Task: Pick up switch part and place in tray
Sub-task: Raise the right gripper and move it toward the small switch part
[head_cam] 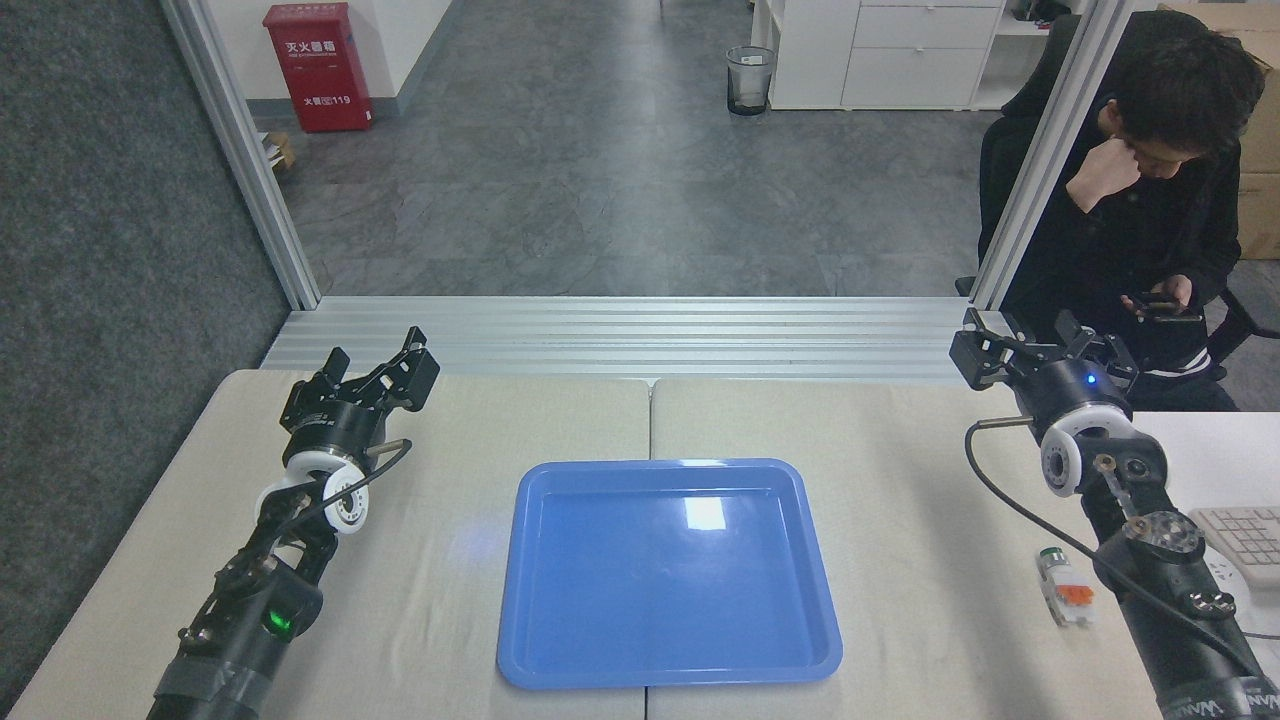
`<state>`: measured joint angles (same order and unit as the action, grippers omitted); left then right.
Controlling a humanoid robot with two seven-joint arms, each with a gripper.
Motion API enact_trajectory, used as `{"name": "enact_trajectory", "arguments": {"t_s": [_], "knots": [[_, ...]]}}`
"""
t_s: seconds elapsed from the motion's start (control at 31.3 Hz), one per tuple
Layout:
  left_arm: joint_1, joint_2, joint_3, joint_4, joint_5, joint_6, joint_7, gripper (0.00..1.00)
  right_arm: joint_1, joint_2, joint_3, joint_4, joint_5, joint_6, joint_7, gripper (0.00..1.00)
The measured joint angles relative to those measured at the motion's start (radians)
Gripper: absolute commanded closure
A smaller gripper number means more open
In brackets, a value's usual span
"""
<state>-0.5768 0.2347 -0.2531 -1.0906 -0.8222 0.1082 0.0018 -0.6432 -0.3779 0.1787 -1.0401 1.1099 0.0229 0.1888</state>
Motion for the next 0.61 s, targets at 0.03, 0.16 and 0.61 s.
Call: {"name": "enact_trajectory", "arguments": {"t_s": [0.03, 0.16, 0.61], "knots": [[0.0, 0.0, 0.0, 0.0, 0.0, 0.0, 0.0, 0.0, -0.007, 0.003, 0.003, 0.004, -0.001, 0.003, 0.0, 0.03], [0.0, 0.0, 0.0, 0.0, -0.001, 0.001, 0.0, 0.0, -0.024, 0.01, 0.013, 0.017, -0.003, 0.007, 0.001, 0.02], [0.0, 0.0, 0.0, 0.0, -0.001, 0.001, 0.0, 0.0, -0.049, 0.025, 0.035, 0.043, -0.007, 0.006, -0.002, 0.02]]}}
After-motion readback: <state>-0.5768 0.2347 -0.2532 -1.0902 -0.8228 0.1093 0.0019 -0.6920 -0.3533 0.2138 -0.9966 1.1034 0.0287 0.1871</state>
